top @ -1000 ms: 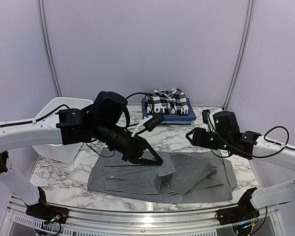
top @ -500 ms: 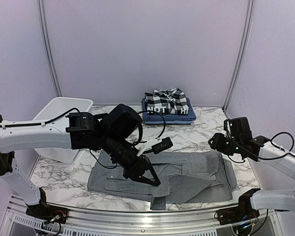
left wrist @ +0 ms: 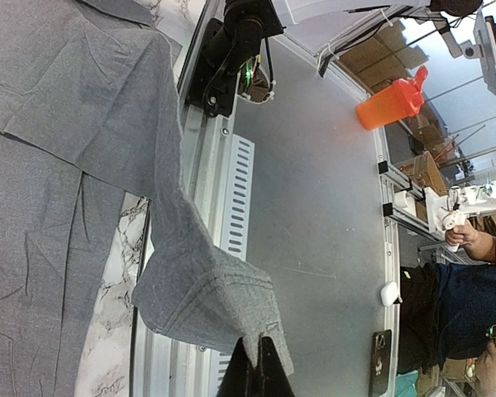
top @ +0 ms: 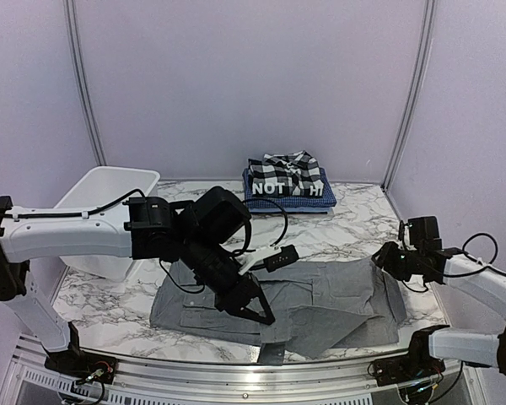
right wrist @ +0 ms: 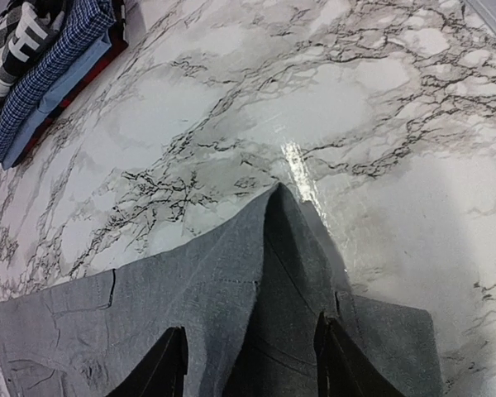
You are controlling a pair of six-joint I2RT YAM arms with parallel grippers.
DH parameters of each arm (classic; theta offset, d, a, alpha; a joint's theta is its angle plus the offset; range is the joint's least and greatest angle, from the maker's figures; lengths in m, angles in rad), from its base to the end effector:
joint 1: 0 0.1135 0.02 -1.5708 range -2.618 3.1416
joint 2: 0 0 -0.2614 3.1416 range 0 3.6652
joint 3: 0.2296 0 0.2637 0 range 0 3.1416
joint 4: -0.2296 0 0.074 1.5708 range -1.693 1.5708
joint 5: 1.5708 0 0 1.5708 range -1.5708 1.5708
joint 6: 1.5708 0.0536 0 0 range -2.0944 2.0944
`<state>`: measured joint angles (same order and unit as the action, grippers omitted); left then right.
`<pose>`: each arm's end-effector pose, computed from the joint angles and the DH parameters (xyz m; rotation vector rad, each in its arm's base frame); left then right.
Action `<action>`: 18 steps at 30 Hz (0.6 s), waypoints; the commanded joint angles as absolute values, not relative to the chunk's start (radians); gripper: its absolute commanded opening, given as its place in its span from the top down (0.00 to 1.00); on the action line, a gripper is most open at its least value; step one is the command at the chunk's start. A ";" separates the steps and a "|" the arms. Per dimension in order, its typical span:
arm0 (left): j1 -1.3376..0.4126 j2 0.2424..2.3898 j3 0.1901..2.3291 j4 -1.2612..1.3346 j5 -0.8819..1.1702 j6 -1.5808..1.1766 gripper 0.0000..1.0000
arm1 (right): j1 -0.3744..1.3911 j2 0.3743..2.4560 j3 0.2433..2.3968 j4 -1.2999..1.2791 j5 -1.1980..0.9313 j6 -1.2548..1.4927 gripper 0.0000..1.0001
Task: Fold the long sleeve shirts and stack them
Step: Fold the sleeve at the center of the board.
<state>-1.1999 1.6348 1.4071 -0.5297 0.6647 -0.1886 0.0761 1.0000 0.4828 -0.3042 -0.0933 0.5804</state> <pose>0.1087 -0.3707 0.2950 1.5809 2.0656 -1.3915 0.2174 0.0216 0.1654 0.5628 2.3632 0.4153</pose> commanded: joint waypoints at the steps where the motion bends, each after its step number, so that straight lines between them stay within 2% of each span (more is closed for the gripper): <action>1: -1.204 1.640 1.413 -0.557 0.683 -0.168 1.00 | 0.062 1.055 0.480 -0.173 -0.173 0.602 0.52; 4: -1.204 1.644 1.409 -0.558 0.683 -0.168 1.00 | 0.055 1.103 0.472 -0.131 -0.176 0.612 0.62; 9: -1.204 1.650 1.407 -0.560 0.672 -0.166 1.00 | 0.049 1.111 0.480 -0.190 -0.042 0.593 0.97; 10: -1.203 1.649 1.406 -0.559 0.667 -0.165 1.00 | 0.050 1.098 0.478 -0.209 -0.015 0.591 1.00; 18: -1.164 1.630 1.403 -0.559 0.614 -0.173 1.00 | 0.050 1.063 0.393 -0.247 0.072 0.635 1.00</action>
<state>-1.1900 1.6398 1.4067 -0.5343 0.6392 -0.1776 0.0586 1.0542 0.4194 -0.2153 0.0059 0.6079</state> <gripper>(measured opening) 0.007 0.001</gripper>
